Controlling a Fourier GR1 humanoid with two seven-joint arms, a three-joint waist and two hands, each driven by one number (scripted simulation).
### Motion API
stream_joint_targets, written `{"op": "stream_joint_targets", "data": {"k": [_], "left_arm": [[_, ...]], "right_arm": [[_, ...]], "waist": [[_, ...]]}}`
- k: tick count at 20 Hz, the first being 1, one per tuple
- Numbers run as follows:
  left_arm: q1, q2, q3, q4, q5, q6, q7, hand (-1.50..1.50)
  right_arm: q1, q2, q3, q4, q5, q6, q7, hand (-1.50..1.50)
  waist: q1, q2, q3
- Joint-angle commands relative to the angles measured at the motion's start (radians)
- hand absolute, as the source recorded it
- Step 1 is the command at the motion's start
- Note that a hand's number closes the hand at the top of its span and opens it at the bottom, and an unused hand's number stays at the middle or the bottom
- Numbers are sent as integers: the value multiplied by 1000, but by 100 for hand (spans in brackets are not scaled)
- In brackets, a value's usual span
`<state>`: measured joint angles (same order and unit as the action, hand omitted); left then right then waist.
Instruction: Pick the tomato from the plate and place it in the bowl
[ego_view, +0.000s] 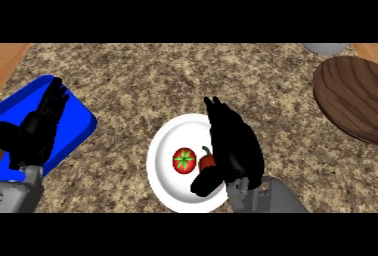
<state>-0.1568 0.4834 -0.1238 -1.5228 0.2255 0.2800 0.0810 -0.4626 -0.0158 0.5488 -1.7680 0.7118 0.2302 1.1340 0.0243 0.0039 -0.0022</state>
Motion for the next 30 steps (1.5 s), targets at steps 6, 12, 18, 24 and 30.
{"op": "stream_joint_targets", "data": {"k": [6, 12, 18, 24, 30], "left_arm": [[14, 3, 10, -21, -1, -22, 3, 0], [10, 7, 47, 40, 14, -61, -26, 0], [-24, -17, 58, 51, -10, -39, -8, 0], [25, -32, 48, 8, -49, -39, -6, 0], [36, -70, 33, -46, -67, -11, 27, 0]], "right_arm": [[-71, 15, -9, 245, -223, 124, 177, -150], [-166, 15, 23, 314, -257, 146, 224, -150], [-184, 15, 128, 374, -113, 53, 172, -150], [-162, 15, 154, 397, -185, 7, 170, -150], [-161, 15, 222, 468, -247, -61, 183, -150]], "waist": [[2, -3, 1], [-12, -4, 0], [-19, -4, 1], [-14, -5, 2], [-6, -5, 2]]}}
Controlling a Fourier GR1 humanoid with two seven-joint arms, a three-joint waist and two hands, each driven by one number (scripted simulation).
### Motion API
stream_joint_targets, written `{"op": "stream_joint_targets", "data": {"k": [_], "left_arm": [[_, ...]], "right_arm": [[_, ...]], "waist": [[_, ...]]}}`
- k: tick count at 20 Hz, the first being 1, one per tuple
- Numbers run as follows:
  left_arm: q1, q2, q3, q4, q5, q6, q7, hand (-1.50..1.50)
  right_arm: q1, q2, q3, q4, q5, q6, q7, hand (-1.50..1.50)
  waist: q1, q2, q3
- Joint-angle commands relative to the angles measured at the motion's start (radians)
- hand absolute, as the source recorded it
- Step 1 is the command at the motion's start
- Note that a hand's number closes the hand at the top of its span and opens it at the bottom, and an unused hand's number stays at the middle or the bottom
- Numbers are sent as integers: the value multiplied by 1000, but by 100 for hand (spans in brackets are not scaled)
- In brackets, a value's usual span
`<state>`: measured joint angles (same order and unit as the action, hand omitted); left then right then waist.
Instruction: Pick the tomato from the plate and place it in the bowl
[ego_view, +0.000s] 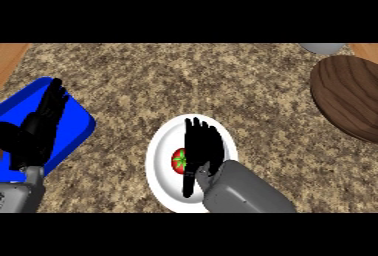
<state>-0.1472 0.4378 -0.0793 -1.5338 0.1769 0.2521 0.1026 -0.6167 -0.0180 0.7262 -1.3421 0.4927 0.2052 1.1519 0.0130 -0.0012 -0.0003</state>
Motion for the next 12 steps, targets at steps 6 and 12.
{"op": "stream_joint_targets", "data": {"k": [6, 12], "left_arm": [[-26, -15, 24, 47, -34, -18, -10, 0], [-48, -8, 46, 7, -24, -42, 42, 0]], "right_arm": [[-15, 17, 77, 105, -15, -134, 124, -150], [-3, 17, 71, 146, -13, -119, 104, -150]], "waist": [[-3, 3, 0], [-10, 2, 0]]}}
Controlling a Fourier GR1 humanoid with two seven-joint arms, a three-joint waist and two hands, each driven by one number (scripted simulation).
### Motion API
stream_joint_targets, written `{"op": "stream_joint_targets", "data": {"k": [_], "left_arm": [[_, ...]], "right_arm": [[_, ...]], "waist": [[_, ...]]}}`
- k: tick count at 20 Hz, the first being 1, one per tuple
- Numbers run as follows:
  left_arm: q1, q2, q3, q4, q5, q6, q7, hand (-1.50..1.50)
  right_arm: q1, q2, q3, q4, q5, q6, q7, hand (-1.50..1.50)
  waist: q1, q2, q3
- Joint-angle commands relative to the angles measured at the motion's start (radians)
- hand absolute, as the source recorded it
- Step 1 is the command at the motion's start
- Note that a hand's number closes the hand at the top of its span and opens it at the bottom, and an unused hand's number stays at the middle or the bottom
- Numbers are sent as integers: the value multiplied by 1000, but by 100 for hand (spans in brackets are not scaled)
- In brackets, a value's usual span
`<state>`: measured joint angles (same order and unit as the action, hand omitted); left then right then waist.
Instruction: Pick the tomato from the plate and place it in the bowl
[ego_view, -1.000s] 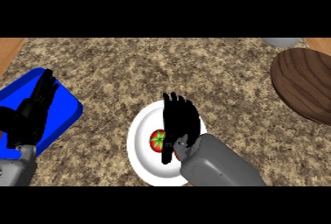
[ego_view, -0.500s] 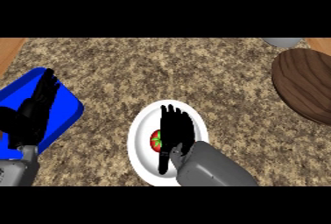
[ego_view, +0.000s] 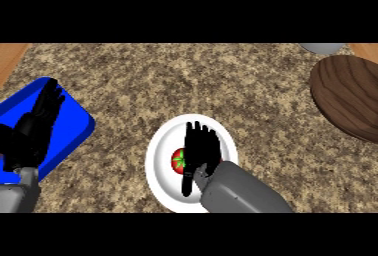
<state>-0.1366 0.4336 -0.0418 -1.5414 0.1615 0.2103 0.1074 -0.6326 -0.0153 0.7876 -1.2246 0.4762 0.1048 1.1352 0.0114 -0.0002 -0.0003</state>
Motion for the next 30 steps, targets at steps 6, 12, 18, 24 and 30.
{"op": "stream_joint_targets", "data": {"k": [6, 12, 18, 24, 30], "left_arm": [[-20, -26, 31, 18, -26, -28, 24, 0], [-38, -39, 58, 59, -42, -51, -22, 0], [-72, -70, 43, 35, -68, -36, 44, 0], [29, -53, 75, 24, -54, -41, -13, 0], [41, -47, 98, 22, -42, -44, -15, 0]], "right_arm": [[-45, 15, 70, 112, -117, -91, 20, 150], [-71, 14, 81, 208, -122, -184, -80, 150], [-112, 14, 142, 205, -94, -264, 11, 150], [65, -379, 241, -85, -38, -83, -572, 150], [110, -783, 157, -347, -38, -143, -922, 150]], "waist": [[4, 2, 0], [5, 2, 0], [7, 1, 0], [-40, -13, 3], [-77, -18, 1]]}}
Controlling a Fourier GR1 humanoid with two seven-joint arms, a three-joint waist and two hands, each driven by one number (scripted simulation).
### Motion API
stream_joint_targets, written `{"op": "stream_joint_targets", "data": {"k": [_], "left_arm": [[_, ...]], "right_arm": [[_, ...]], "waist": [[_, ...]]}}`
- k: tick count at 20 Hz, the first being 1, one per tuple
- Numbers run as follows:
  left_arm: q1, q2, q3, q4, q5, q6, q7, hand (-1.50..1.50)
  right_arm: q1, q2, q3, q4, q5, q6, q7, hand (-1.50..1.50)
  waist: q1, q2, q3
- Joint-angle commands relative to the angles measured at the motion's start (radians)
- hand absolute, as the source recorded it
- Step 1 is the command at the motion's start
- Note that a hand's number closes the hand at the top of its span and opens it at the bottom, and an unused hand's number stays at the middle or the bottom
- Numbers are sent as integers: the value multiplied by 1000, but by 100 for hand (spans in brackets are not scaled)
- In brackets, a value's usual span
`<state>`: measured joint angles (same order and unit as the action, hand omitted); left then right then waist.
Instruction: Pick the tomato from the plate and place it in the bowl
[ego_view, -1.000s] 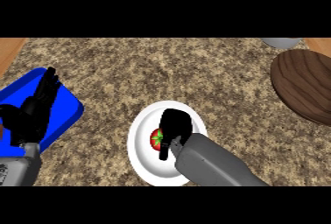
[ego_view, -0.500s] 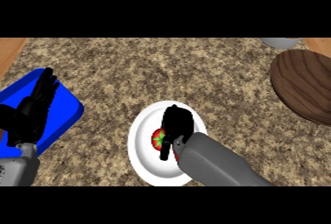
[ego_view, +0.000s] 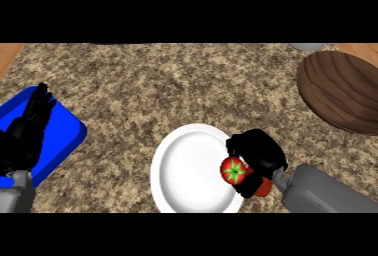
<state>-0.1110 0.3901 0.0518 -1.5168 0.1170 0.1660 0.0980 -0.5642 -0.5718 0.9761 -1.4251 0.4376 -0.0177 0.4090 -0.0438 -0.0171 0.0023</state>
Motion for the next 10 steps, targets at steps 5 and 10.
{"op": "stream_joint_targets", "data": {"k": [5, 10], "left_arm": [[15, 10, 30, 12, 3, 3, -6, 0], [53, 15, 20, -39, 3, -17, -9, 0]], "right_arm": [[109, -451, -256, -286, -57, -208, -331, 150], [181, -564, -524, -376, -307, -258, -358, 150]], "waist": [[-48, -3, -1], [-19, 1, -1]]}}
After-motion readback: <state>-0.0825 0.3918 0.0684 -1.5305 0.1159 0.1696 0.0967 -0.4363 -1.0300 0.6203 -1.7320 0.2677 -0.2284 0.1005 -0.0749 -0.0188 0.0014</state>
